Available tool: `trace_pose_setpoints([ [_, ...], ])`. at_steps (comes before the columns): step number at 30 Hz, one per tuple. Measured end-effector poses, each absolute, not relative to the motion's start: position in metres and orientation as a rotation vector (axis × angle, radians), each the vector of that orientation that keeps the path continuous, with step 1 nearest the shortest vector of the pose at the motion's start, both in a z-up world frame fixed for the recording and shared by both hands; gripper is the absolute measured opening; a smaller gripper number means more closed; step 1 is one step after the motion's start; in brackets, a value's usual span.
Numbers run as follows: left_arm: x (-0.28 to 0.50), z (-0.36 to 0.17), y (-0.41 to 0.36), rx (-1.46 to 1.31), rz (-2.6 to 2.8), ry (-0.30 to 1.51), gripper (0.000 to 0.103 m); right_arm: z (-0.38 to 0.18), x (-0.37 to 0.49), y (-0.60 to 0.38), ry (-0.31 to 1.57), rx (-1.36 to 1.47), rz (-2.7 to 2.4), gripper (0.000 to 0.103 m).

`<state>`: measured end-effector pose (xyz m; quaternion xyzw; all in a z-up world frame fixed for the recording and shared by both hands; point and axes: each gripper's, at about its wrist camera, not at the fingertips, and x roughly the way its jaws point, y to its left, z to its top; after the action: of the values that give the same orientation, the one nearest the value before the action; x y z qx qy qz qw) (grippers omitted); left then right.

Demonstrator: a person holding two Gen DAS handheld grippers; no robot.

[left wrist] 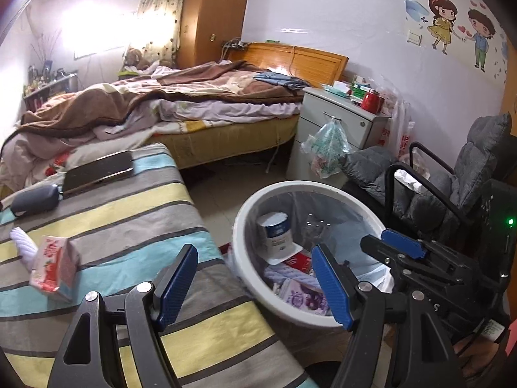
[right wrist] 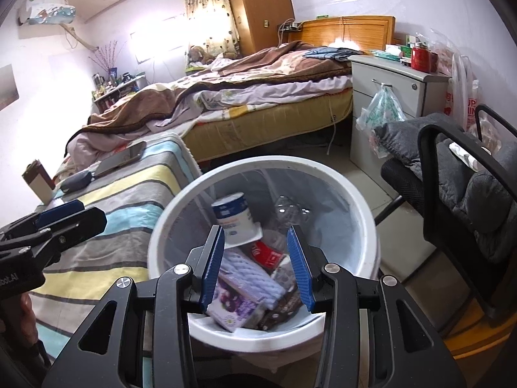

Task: Collect trash
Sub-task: 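Withdraw both grippers from the bin back toward the bedspread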

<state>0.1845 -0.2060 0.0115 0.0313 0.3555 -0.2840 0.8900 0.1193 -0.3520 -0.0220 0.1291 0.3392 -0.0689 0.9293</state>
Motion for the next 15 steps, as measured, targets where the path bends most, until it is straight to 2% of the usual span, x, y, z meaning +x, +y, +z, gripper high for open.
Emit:
trace_pose_setpoints([
  [8,0.176,0.019,-0.173,0.044,-0.524,0.719,0.073,-0.015,0.119,-0.333,0.665,0.251,-0.115,0.044],
  [12,0.173,0.022,-0.157,0.042,-0.487,0.707,0.073,-0.013,0.120,-0.325,0.655,0.250,-0.098,0.056],
  [15,0.171,0.022,-0.142,0.037,-0.469,0.703,0.073,-0.012,0.122,-0.315,0.654,0.244,-0.080,0.056],
])
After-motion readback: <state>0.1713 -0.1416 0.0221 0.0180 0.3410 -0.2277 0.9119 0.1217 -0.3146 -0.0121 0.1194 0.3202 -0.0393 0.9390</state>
